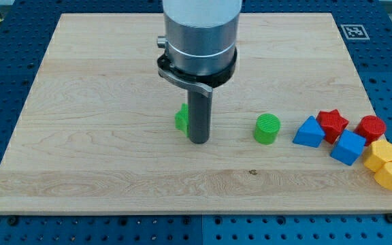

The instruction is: Slightly move the green star to the top left of the green circle

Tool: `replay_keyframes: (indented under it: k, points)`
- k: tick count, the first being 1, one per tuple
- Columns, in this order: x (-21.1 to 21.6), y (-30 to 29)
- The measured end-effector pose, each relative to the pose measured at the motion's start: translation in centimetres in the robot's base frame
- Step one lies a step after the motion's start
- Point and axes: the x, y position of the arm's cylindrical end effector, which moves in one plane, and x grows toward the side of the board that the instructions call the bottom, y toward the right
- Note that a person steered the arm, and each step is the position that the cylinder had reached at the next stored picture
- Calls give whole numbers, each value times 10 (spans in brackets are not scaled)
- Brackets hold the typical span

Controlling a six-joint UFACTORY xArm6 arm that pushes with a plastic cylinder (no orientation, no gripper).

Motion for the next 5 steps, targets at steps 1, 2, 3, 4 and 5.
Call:
replay_keyframes:
  k: [1,2,3,4,5]
  points:
    - [6,6]
    - [31,31]
    - [32,32]
    - [32,32]
    - [32,33]
